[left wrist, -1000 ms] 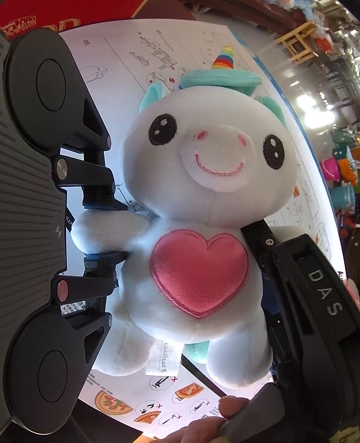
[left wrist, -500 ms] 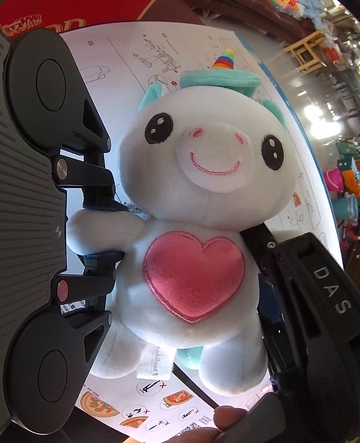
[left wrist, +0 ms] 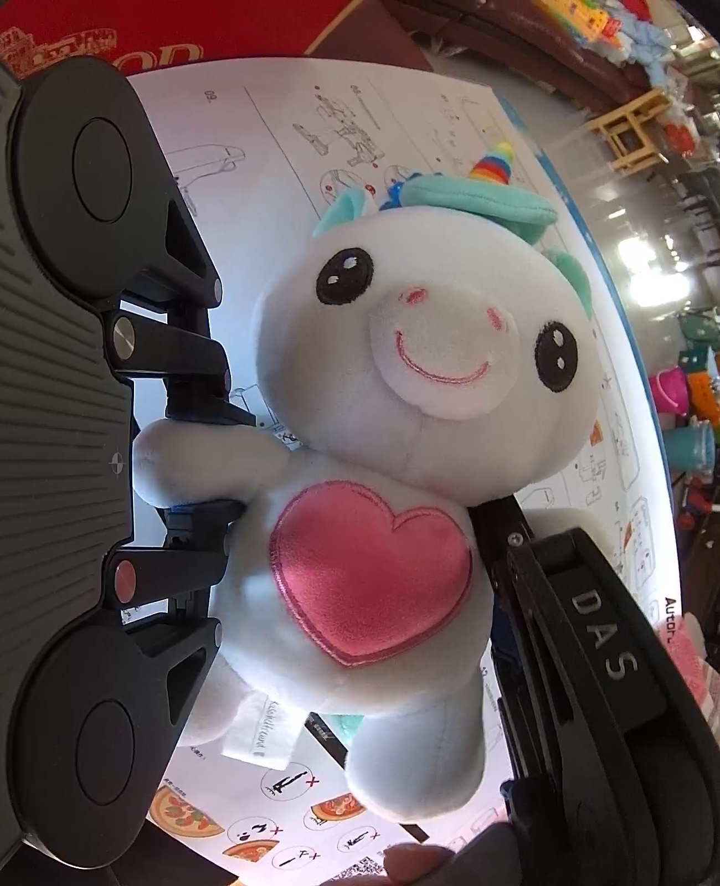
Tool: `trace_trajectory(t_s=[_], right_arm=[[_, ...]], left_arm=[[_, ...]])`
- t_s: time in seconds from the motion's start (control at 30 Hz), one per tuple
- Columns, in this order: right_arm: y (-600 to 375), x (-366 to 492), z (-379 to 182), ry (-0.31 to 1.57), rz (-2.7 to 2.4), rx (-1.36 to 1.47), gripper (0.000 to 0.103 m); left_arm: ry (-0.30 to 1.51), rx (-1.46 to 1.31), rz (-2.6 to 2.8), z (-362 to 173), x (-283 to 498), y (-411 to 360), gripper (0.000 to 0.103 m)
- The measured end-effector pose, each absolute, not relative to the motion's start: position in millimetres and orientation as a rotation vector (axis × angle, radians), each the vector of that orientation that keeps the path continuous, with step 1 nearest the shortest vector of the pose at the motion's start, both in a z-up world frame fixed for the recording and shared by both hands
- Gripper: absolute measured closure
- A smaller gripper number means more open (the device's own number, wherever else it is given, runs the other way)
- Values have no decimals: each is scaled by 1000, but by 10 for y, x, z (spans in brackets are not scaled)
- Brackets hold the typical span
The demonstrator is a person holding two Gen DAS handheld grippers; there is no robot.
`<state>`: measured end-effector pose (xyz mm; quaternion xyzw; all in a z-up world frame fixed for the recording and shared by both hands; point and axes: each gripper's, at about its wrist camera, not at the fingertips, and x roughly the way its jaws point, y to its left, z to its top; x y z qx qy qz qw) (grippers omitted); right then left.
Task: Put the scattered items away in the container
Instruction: 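Lift the unicorn plush off the sheet with both grippers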
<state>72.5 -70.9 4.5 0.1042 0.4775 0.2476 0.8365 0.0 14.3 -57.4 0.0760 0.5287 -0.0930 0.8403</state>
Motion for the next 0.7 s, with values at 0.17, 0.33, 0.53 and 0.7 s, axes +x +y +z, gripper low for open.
trace_trajectory(t_s=[0.17,0.33,0.53,0.7], right_arm=[[-797,608,90,1026,546,249,75],[-842,600,20,1041,523,290,66],[-779,586,19,1020,536,271,74],[-854,510,94,1032,553,306,75]], left_arm=[[1108,133,-187,-522,-128,234,82],[1108,148,-198,-556,-210,221,83],[1115,118,-186,-548,-205,248,82],[1089,96,-164,-466,-313,257,82]])
